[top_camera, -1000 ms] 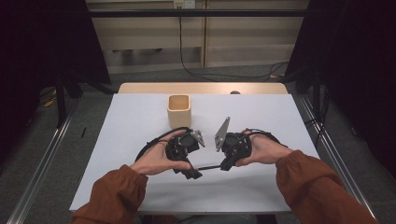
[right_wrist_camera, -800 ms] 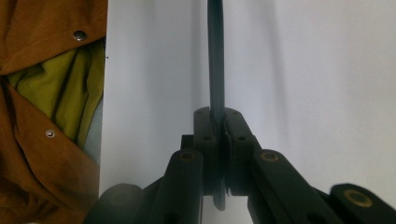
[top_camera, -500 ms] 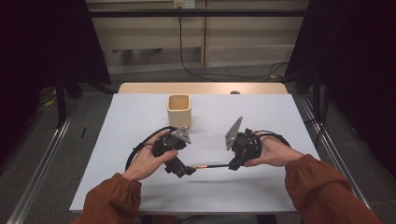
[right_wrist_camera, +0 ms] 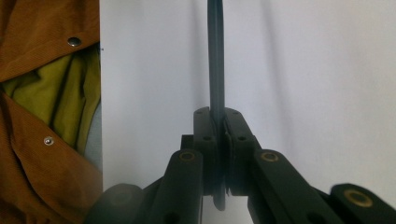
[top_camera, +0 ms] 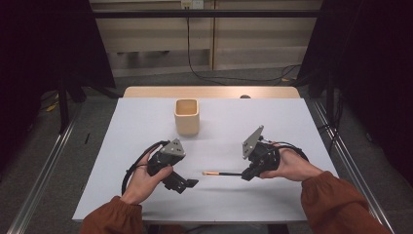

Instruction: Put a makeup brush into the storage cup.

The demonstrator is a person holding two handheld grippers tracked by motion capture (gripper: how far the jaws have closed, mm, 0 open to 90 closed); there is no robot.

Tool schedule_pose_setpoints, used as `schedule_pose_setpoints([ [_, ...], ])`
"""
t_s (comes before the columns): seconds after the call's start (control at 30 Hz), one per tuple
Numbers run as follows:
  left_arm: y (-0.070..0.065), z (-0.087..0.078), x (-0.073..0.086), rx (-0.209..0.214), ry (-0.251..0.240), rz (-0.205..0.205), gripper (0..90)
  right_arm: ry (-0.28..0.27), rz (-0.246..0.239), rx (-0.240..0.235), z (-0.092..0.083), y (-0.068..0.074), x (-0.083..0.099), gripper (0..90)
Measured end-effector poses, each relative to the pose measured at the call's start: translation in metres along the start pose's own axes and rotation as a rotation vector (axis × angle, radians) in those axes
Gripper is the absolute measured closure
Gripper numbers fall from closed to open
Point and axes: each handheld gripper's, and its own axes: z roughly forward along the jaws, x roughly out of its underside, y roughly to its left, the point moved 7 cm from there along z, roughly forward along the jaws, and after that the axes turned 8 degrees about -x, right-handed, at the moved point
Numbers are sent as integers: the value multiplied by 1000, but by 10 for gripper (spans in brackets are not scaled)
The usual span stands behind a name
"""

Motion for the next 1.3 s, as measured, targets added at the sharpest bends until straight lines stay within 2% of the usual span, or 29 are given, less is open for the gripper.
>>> schedule_pose_setpoints([
  [0.17,4,-5,5,-4,-70,-64,28,-12,29,20,8,-3,5,853],
  [0.33,10,-9,10,-25,-97,-88,29,-76,28,30,5,-3,4,853],
  [0.43,11,-10,10,-14,-123,-95,25,-107,38,33,1,-3,5,854],
  [0.53,9,-8,13,-28,-109,-91,29,-149,43,31,-1,-4,5,853],
  [0.73,5,-8,19,-25,-122,-104,26,-225,32,37,2,-5,5,854],
  [0.87,5,-9,22,-29,-130,-112,26,-270,39,35,3,-5,5,853],
  [0.9,4,-9,23,-27,-129,-114,25,-296,48,34,2,-6,5,854],
  [1.0,4,-7,27,-20,-115,-113,25,-347,56,23,3,-6,6,854],
  [1.07,4,-5,29,-33,-104,-111,26,-363,58,28,5,-6,6,854],
  [1.17,4,-7,28,-33,-119,-113,26,-383,57,31,7,-6,7,854],
  [1.3,5,-9,28,-36,-128,-121,25,-450,62,27,7,-5,6,854],
])
